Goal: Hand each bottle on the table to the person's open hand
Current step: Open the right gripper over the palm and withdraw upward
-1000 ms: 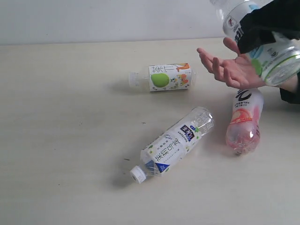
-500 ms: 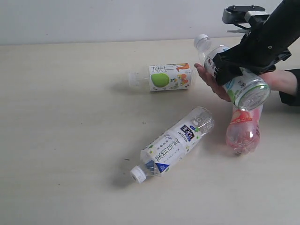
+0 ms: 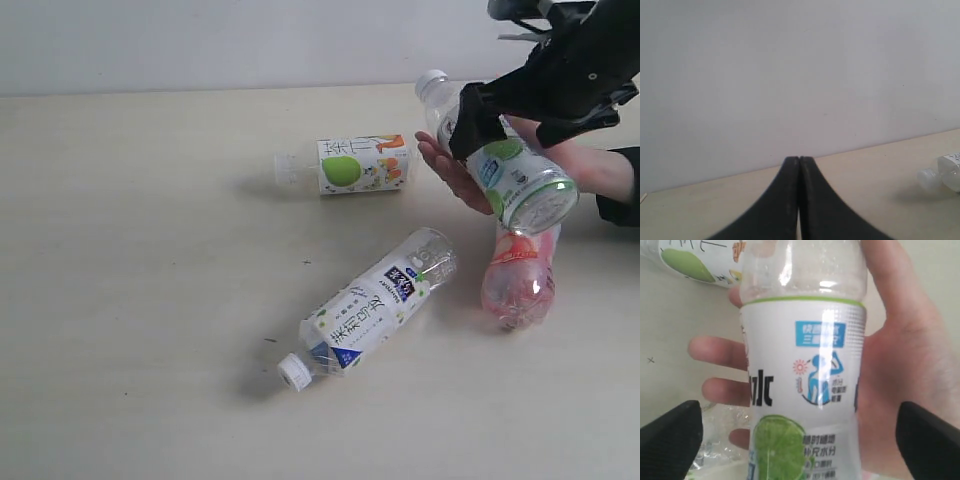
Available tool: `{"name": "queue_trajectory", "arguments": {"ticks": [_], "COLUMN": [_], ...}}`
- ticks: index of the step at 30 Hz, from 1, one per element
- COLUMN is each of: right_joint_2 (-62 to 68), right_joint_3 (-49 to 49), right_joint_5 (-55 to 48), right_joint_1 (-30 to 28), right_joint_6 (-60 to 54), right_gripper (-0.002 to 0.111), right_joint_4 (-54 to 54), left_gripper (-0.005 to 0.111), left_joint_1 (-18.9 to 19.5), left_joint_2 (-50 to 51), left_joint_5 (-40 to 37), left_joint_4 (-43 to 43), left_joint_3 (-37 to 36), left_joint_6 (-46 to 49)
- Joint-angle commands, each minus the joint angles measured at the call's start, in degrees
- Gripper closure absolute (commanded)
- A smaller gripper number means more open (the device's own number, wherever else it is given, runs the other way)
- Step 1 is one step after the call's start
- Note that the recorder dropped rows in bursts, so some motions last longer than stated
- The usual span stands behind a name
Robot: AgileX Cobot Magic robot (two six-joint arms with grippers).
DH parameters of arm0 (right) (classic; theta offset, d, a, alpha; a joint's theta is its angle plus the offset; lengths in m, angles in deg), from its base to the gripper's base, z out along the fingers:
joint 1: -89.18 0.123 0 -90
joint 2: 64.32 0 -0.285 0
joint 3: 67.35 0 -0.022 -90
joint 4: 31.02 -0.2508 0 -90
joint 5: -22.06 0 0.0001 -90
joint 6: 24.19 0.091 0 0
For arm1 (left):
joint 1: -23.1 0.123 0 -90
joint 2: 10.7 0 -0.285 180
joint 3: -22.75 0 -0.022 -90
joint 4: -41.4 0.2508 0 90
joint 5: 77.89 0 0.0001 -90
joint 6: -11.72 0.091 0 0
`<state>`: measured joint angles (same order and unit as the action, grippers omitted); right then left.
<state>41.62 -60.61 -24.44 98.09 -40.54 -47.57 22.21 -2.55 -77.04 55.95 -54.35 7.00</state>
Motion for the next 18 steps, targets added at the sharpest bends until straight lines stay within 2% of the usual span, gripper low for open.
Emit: {"name": "queue_trajectory", "arguments": {"ticks": [1,5,7,9,12,14,15,18], "right_joint_2": [-7.19,-15.9,-20.6,-25.55,-34.13,-40.26,-42.78,-51.72], "right_joint_3": [0.26,0.35,1.83,4.61,10.34,15.02,16.98,24.1], "right_joint_5": [-3.85,-9.23,-9.2,-7.91,-6.93,-5.94,-5.34,-2.55], "right_joint_1": [-0.25,-0.25,-0.25,-0.25,-0.25,-0.25,-0.25,-0.25], "right_joint_6": [0.14,1.59,1.59,1.59,1.19,1.19,1.45,1.45], "right_gripper": [0.008,0.009,0.017,0.033,0.071,0.1,0.107,0.107], "right_joint_4": [4.33,10.48,10.14,8.24,4.1,2.2,1.63,-0.02], "left_gripper": [0.107,0.107,0.107,0.107,0.107,0.107,0.107,0.107], "left_joint_1": [0.18,0.18,0.18,0.18,0.18,0.18,0.18,0.18], "left_joint_2": [-0.36,-0.36,-0.36,-0.36,-0.36,-0.36,-0.36,-0.36], "left_joint_5": [0.09,0.09,0.09,0.09,0.09,0.09,0.09,0.09], "left_joint_4": [0.09,0.09,0.09,0.09,0.09,0.09,0.09,0.09], "left_joint_3": [-0.12,-0.12,-0.12,-0.12,-0.12,-0.12,-0.12,-0.12], "left_joint_6": [-0.02,-0.02,-0.02,-0.02,-0.02,-0.02,-0.02,-0.02]}}
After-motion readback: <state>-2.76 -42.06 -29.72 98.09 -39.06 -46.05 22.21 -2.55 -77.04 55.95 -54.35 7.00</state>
